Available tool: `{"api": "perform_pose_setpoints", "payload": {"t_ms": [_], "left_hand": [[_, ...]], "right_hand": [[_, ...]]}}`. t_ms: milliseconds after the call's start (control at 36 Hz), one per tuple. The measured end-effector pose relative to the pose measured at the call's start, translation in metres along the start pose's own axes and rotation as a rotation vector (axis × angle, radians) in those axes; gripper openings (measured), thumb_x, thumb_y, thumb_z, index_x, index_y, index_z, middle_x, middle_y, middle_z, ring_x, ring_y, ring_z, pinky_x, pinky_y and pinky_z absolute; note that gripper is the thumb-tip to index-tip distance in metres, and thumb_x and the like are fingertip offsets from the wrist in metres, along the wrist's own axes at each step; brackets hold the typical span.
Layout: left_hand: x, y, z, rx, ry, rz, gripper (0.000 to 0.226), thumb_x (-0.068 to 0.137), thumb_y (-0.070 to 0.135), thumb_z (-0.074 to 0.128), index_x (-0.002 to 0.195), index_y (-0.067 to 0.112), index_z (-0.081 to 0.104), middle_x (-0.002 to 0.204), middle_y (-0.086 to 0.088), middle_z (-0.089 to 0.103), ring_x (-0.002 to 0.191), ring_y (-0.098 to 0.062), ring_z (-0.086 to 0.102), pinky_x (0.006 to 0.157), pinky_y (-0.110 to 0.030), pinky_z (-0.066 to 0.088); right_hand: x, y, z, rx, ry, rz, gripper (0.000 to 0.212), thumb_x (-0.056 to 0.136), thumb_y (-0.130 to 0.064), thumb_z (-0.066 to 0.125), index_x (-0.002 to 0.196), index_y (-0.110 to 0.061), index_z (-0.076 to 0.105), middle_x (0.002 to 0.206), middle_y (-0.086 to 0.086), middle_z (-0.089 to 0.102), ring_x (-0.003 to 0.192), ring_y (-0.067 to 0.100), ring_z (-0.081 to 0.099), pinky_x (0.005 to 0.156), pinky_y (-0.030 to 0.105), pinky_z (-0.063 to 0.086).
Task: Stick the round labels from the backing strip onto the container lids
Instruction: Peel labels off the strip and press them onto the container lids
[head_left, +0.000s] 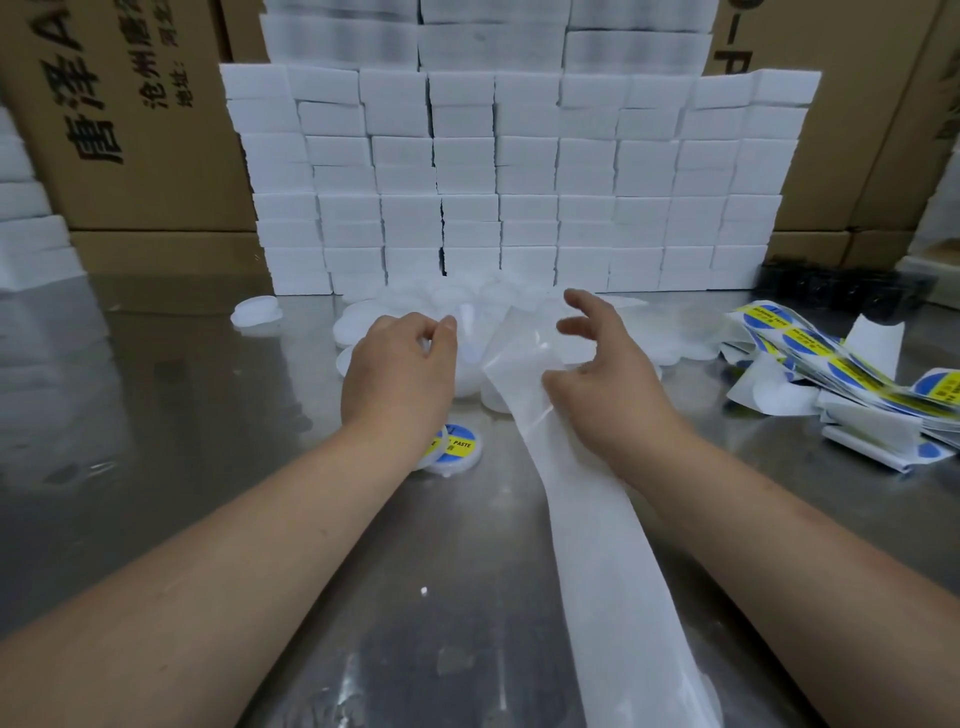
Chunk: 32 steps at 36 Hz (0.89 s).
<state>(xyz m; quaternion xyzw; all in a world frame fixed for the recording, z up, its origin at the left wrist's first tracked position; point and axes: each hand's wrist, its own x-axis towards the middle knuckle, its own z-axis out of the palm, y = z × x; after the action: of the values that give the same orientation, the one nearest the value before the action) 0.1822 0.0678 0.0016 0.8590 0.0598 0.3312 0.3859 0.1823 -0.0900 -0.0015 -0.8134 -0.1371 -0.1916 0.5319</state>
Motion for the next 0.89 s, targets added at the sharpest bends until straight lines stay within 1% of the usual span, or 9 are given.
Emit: {"api": "perform_pose_setpoints", "payload": {"t_ms": [83, 167, 222, 278, 444, 583, 639, 750, 889], "left_hand": [[0.003, -0.001, -0.001, -0.012, 0.025, -0.022, 0.028, 0.095, 0.040, 0.039, 0.075, 0.024, 0.052, 0.085, 0.003, 0.046, 0.077, -0.017, 0.043, 0.066, -0.027, 0.027], [0.007, -0.004, -0.003, -0.035, 0.045, -0.049, 0.036, 0.095, 0.037, 0.038, 0.061, 0.024, 0.043, 0.073, 0.002, 0.043, 0.071, -0.020, 0.042, 0.057, -0.029, 0.026], [0.007, -0.005, -0.003, -0.035, 0.046, -0.047, 0.040, 0.095, 0.036, 0.038, 0.057, 0.023, 0.037, 0.067, 0.003, 0.038, 0.066, -0.020, 0.039, 0.051, -0.029, 0.023], [0.005, -0.005, -0.003, -0.020, 0.039, -0.034, 0.039, 0.095, 0.037, 0.037, 0.059, 0.023, 0.039, 0.070, 0.002, 0.039, 0.069, -0.021, 0.041, 0.052, -0.029, 0.024], [-0.001, -0.001, 0.000, 0.052, 0.029, 0.084, 0.027, 0.093, 0.043, 0.040, 0.078, 0.023, 0.052, 0.090, 0.002, 0.046, 0.092, -0.021, 0.046, 0.070, -0.028, 0.030], [-0.003, 0.001, 0.000, 0.088, 0.055, 0.165, 0.030, 0.085, 0.052, 0.044, 0.072, 0.026, 0.051, 0.087, 0.006, 0.045, 0.091, -0.017, 0.045, 0.066, -0.028, 0.026], [-0.004, 0.001, 0.000, 0.089, 0.049, 0.190, 0.031, 0.082, 0.055, 0.045, 0.073, 0.026, 0.051, 0.089, 0.007, 0.046, 0.092, -0.015, 0.044, 0.068, -0.027, 0.027], [-0.005, 0.004, -0.002, 0.118, 0.024, 0.220, 0.036, 0.072, 0.062, 0.042, 0.076, 0.027, 0.049, 0.090, 0.009, 0.044, 0.090, -0.008, 0.037, 0.068, -0.025, 0.026], [-0.006, 0.007, -0.006, 0.131, 0.030, 0.253, 0.043, 0.064, 0.067, 0.043, 0.075, 0.026, 0.047, 0.090, 0.010, 0.043, 0.089, -0.007, 0.036, 0.068, -0.024, 0.026]], "right_hand": [[0.000, 0.000, -0.002, -0.004, 0.014, -0.070, 0.073, 0.075, -0.001, 0.044, 0.131, -0.048, 0.036, 0.119, -0.026, 0.046, 0.055, 0.000, 0.049, 0.059, 0.021, 0.042], [0.001, -0.001, -0.005, 0.037, 0.032, -0.068, 0.072, 0.075, 0.002, 0.041, 0.125, -0.049, 0.042, 0.117, -0.029, 0.049, 0.056, -0.003, 0.046, 0.061, 0.018, 0.039], [0.001, -0.002, -0.005, 0.049, 0.026, -0.073, 0.068, 0.074, 0.005, 0.040, 0.116, -0.048, 0.048, 0.096, -0.032, 0.055, 0.058, -0.007, 0.042, 0.061, 0.011, 0.034], [0.000, -0.004, -0.005, 0.033, 0.001, -0.063, 0.062, 0.074, 0.006, 0.038, 0.103, -0.046, 0.056, 0.064, -0.036, 0.052, 0.052, -0.012, 0.044, 0.052, 0.005, 0.032], [0.000, -0.003, -0.001, 0.047, -0.051, -0.026, 0.047, 0.077, 0.006, 0.038, 0.064, -0.033, 0.062, 0.057, -0.026, 0.061, 0.055, -0.012, 0.050, 0.048, 0.003, 0.033], [0.002, -0.003, -0.003, 0.157, -0.056, 0.081, 0.030, 0.081, -0.012, 0.050, 0.057, -0.023, 0.066, 0.055, -0.012, 0.065, 0.054, -0.004, 0.052, 0.059, 0.020, 0.037], [0.002, -0.004, -0.004, 0.180, -0.055, 0.111, 0.033, 0.085, -0.024, 0.051, 0.056, -0.021, 0.066, 0.055, -0.009, 0.065, 0.058, 0.002, 0.053, 0.062, 0.024, 0.038], [0.002, -0.007, -0.006, 0.207, -0.014, 0.180, 0.041, 0.089, -0.039, 0.050, 0.056, -0.020, 0.065, 0.052, -0.008, 0.062, 0.053, 0.001, 0.051, 0.060, 0.024, 0.038], [0.002, -0.010, -0.006, 0.221, 0.001, 0.233, 0.036, 0.088, -0.039, 0.054, 0.061, -0.018, 0.067, 0.052, -0.009, 0.062, 0.060, 0.009, 0.052, 0.062, 0.025, 0.040]]}}
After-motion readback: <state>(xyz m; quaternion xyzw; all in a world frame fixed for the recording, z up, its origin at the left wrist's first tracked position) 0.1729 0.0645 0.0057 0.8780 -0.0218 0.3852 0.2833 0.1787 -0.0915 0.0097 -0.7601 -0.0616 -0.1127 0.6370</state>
